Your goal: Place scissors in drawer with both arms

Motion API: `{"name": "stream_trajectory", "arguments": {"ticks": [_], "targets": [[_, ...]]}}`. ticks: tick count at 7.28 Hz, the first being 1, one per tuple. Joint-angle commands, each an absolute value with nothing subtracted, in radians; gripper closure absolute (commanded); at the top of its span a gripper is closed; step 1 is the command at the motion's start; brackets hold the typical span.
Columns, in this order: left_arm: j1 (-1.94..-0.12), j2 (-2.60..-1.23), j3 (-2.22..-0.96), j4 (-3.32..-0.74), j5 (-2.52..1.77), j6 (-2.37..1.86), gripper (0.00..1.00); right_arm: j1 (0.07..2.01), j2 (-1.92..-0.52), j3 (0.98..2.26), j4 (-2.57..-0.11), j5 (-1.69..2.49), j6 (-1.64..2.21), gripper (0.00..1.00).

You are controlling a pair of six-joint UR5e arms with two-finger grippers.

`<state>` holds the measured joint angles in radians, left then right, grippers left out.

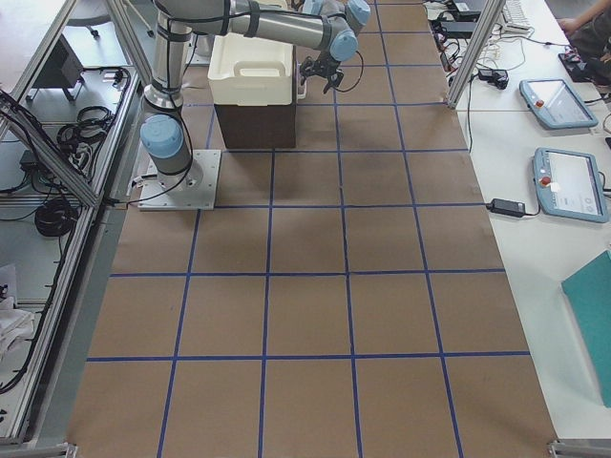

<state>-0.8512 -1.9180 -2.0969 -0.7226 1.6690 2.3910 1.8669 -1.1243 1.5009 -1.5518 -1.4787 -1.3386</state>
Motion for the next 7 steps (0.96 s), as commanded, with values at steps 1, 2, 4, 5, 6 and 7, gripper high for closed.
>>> {"name": "stream_trajectory", "arguments": {"ticks": [1, 2, 4, 5, 6, 7], "targets": [[-0.851, -1.911, -2.095, -0.723, 1.667, 2.419, 0.45, 1.867, -1.114, 1.482, -1.575, -1.480, -1.350, 0.00], [-0.851, -1.911, -2.095, -0.723, 1.667, 2.431, 0.58, 1.864, -1.109, 1.477, -1.595, -1.480, -1.365, 0.00], [-0.851, -1.908, -2.094, -0.723, 1.667, 2.428, 0.90, 1.852, -1.066, 1.436, -1.633, -1.482, -1.376, 0.00], [-0.850, -1.905, -2.085, -0.721, 1.666, 2.425, 0.92, 1.847, -1.042, 1.408, -1.643, -1.482, -1.376, 0.00], [-0.850, -1.893, -2.066, -0.718, 1.661, 2.424, 0.94, 1.832, -1.023, 1.381, -1.643, -1.480, -1.382, 0.00], [-0.851, -1.879, -2.021, -0.732, 1.663, 2.424, 0.96, 1.830, -1.023, 1.370, -1.643, -1.480, -1.384, 0.00]]}}
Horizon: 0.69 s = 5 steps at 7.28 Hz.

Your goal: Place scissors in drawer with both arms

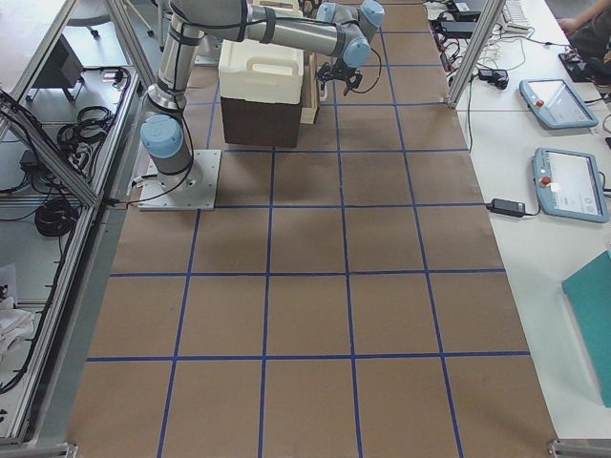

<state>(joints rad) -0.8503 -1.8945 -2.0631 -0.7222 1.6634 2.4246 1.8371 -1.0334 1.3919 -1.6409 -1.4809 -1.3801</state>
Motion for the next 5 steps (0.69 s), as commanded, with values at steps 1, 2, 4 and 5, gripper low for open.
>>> {"name": "stream_trajectory", "arguments": {"ticks": [1, 2, 4, 5], "targets": [[-0.853, -1.853, -1.993, -0.776, 1.661, 2.422, 0.99, 1.827, -1.028, 1.365, -1.643, -1.477, -1.385, 0.00], [-0.853, -1.824, -1.961, -0.861, 1.645, 2.419, 1.00, 1.818, -1.031, 1.361, -1.643, -1.480, -1.397, 0.00], [-0.873, -1.775, -1.846, -1.069, 1.605, 2.366, 1.00, 1.812, -1.011, 1.318, -1.644, -1.479, -1.414, 0.00], [-0.943, -1.757, -1.785, -1.153, 1.617, 2.337, 1.00, 1.810, -1.006, 1.307, -1.644, -1.482, -1.420, 0.00]]}}
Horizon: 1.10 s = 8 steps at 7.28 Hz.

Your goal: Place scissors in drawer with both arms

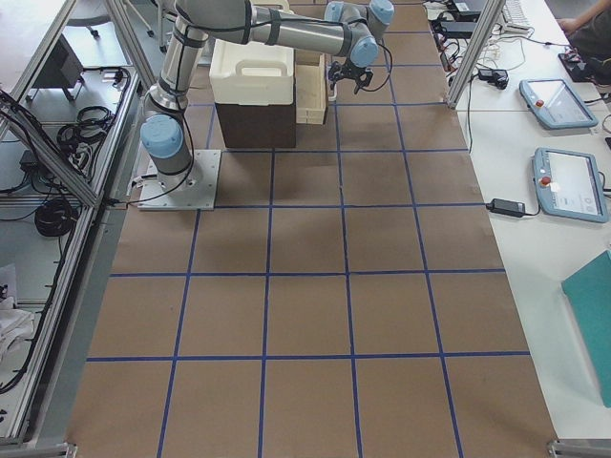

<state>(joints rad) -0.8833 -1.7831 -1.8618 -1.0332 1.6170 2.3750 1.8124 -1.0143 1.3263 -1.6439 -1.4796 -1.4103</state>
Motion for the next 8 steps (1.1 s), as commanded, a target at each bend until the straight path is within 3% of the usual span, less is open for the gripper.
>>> {"name": "stream_trajectory", "arguments": {"ticks": [1, 4, 8], "targets": [[-0.995, -1.734, -1.751, -1.222, 1.624, 2.257, 1.00, 1.795, -1.012, 1.304, -1.644, -1.482, -1.428, 0.00], [-1.141, -1.681, -1.685, -1.378, 1.620, 1.963, 1.00, 1.795, -0.980, 1.280, -1.700, -1.483, -1.428, 0.00], [-1.386, -1.683, -1.468, -1.592, 1.609, 1.581, 1.00, 1.795, -0.966, 1.249, -1.706, -1.508, -1.446, 0.00]]}}
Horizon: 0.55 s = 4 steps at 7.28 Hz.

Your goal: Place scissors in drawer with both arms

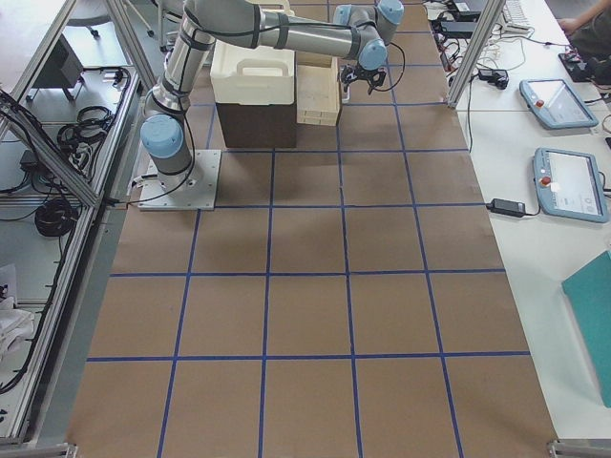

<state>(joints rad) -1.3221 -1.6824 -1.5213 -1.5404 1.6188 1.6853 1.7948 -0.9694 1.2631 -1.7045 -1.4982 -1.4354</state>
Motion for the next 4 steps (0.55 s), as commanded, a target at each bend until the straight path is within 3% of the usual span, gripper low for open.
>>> {"name": "stream_trajectory", "arguments": {"ticks": [1, 4], "targets": [[-1.449, -1.680, -1.463, -1.588, 1.620, 1.542, 1.00, 1.795, -0.947, 1.212, -1.707, -1.509, -1.450, 0.00], [-1.555, -1.703, -1.463, -1.568, 1.602, 1.414, 1.00, 1.795, -0.928, 1.201, -1.729, -1.514, -1.453, 0.00]]}}
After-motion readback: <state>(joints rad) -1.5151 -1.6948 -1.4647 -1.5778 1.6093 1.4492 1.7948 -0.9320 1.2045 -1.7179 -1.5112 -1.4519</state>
